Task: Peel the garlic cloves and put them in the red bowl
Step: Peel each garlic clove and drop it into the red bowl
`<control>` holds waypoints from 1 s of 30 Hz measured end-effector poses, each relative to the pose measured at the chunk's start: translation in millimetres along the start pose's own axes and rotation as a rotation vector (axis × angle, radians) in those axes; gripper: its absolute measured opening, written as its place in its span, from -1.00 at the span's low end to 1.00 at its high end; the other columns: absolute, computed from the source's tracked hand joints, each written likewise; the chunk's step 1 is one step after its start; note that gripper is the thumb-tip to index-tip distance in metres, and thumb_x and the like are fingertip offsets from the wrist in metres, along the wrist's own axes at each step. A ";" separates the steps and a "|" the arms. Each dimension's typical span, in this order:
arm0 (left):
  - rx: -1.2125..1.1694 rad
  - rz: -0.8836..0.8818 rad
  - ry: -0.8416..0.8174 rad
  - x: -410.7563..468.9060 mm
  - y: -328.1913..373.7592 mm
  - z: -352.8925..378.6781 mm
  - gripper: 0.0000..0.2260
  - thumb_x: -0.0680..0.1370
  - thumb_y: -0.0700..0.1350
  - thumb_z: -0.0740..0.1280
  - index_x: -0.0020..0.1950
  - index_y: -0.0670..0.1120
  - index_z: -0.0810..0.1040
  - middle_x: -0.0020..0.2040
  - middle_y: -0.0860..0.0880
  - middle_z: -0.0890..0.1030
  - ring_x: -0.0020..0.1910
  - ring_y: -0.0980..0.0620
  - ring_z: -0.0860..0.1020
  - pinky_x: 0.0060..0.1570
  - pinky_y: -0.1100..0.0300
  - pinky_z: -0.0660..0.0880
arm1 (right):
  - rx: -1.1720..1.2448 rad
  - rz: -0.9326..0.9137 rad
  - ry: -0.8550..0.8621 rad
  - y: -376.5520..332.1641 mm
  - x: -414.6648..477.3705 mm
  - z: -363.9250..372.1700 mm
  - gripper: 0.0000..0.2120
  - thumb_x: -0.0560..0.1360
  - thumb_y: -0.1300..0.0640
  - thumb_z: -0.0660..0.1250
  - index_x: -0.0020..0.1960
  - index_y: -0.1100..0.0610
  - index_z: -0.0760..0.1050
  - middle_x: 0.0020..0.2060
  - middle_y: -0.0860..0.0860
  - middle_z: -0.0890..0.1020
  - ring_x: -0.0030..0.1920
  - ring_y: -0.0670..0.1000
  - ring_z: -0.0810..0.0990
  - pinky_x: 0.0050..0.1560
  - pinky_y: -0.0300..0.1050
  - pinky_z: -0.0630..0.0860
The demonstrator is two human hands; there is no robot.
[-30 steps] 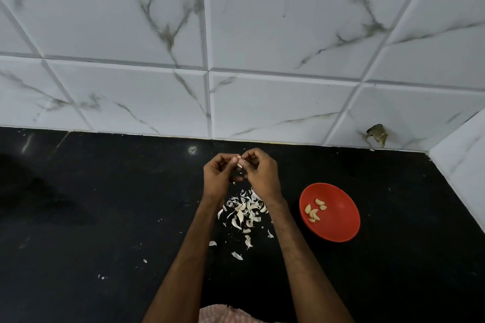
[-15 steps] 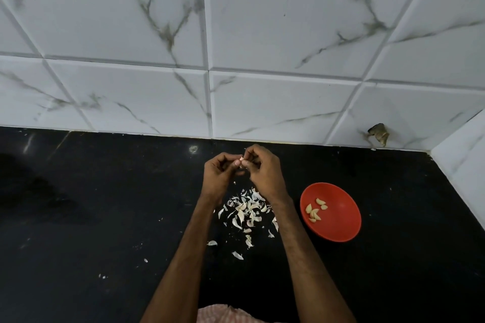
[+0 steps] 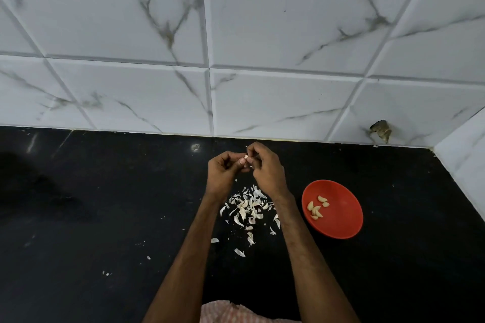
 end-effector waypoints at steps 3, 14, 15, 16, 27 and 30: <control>-0.038 -0.031 0.013 0.1 -2.7 1.1 -0.85 0.56 -0.40 0.36 0.12 -0.35 0.58 -0.08 -0.16 0.71 -0.07 -0.04 0.70 -0.08 0.16 0.65 | -0.018 -0.016 0.013 -2.8 0.1 -2.4 -0.76 0.57 0.33 0.26 -0.08 -0.02 0.40 -0.13 -0.14 0.55 -0.12 -0.10 0.57 -0.15 0.09 0.58; -0.271 -0.173 0.095 -4.2 -10.1 -3.2 -0.84 0.56 -0.18 0.35 0.12 -0.12 0.64 -0.16 -0.06 0.63 -0.20 0.10 0.59 -0.27 0.21 0.59 | -0.125 -0.225 -0.018 -24.4 -3.8 2.9 -0.81 0.56 0.37 0.20 0.02 0.12 0.45 -0.02 -0.15 0.44 0.03 -0.07 0.42 -0.12 -0.07 0.52; -0.285 -0.181 0.109 -4.0 -8.9 -5.6 -0.81 0.54 -0.14 0.36 0.12 -0.10 0.65 -0.17 -0.05 0.61 -0.21 0.11 0.58 -0.29 0.21 0.58 | -0.096 -0.226 -0.038 -21.5 -3.6 3.9 -0.82 0.56 0.38 0.25 0.00 0.12 0.45 -0.05 -0.14 0.45 0.01 -0.06 0.43 -0.10 -0.06 0.51; -0.285 -0.183 0.117 -3.5 -7.9 -8.1 -0.80 0.52 -0.11 0.37 0.13 -0.08 0.65 -0.18 -0.03 0.60 -0.22 0.12 0.57 -0.29 0.22 0.57 | -0.067 -0.223 -0.056 -20.0 -3.6 3.9 -0.83 0.56 0.37 0.29 -0.02 0.12 0.45 -0.07 -0.13 0.46 -0.02 -0.05 0.44 -0.09 -0.06 0.50; -0.033 -0.105 0.143 -0.7 2.5 -18.4 -0.81 0.63 -0.19 0.34 0.21 -0.12 0.67 -0.14 0.01 0.65 -0.22 0.16 0.51 -0.36 0.23 0.50 | 0.075 -0.120 0.067 -21.0 4.4 -7.4 -0.84 0.62 0.30 0.28 0.12 0.15 0.59 -0.03 -0.04 0.66 -0.02 -0.15 0.61 0.01 -0.26 0.56; 0.014 -0.051 0.158 -0.3 14.4 -15.2 -0.84 0.61 -0.24 0.36 0.15 -0.14 0.68 -0.18 -0.02 0.66 -0.27 0.15 0.55 -0.44 0.24 0.50 | 0.111 -0.118 0.108 -25.4 4.2 -6.2 -0.90 0.60 0.19 0.38 0.08 0.18 0.63 -0.07 -0.02 0.69 -0.06 -0.12 0.64 -0.01 -0.15 0.61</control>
Point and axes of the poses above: each hand's wrist, its own x-axis towards the middle knuckle, its own z-axis out of the palm, y = z × x, the point moved 9 cm from there along x, towards the middle knuckle
